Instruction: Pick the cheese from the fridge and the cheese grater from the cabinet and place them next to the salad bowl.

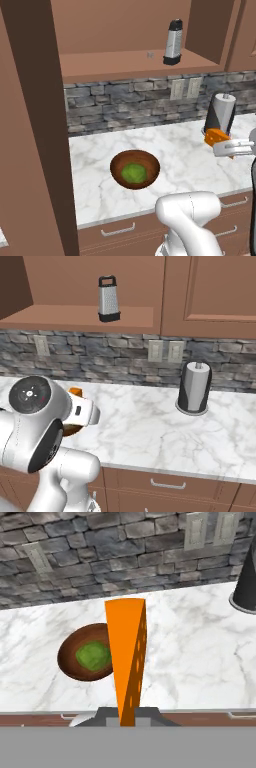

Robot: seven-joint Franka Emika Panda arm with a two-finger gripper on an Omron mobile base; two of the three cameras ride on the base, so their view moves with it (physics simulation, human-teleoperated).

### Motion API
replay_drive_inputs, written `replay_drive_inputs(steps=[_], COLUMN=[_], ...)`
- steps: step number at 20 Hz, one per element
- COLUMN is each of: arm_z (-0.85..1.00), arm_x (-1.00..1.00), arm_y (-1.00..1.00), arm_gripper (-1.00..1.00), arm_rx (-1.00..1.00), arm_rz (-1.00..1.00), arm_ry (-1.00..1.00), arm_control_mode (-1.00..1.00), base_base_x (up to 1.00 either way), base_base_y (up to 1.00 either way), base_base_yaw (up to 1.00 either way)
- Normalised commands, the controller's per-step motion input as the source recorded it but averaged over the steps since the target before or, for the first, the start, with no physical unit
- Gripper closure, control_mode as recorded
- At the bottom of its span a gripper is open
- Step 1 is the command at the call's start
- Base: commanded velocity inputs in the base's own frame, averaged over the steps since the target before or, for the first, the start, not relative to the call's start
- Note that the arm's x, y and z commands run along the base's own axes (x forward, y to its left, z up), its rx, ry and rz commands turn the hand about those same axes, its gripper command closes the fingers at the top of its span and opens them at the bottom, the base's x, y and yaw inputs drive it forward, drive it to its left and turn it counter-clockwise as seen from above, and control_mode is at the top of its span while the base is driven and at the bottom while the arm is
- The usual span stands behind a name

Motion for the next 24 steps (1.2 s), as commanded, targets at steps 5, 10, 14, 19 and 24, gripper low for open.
replay_drive_inputs(steps=[5,10,14,19,24], arm_z=[-0.29,-0.41,-0.29,-0.28,-0.34], arm_x=[0.32,0.3,0.34,0.25,0.27], arm_y=[-0.15,-0.13,-0.14,-0.14,-0.01], arm_gripper=[1.0,1.0,1.0,1.0,1.0], arm_rx=[0.0,0.0,0.0,0.0,-0.03], arm_rz=[0.25,0.26,0.26,0.23,0.09], arm_ry=[0.0,0.0,-0.01,-0.03,-0.01], arm_control_mode=[-1.0,-1.0,-1.0,-1.0,-1.0], base_base_x=[0.0,0.0,0.0,0.0,0.0], base_base_y=[0.0,0.0,0.0,0.0,0.0], base_base_yaw=[0.0,0.0,0.0,0.0,0.0])
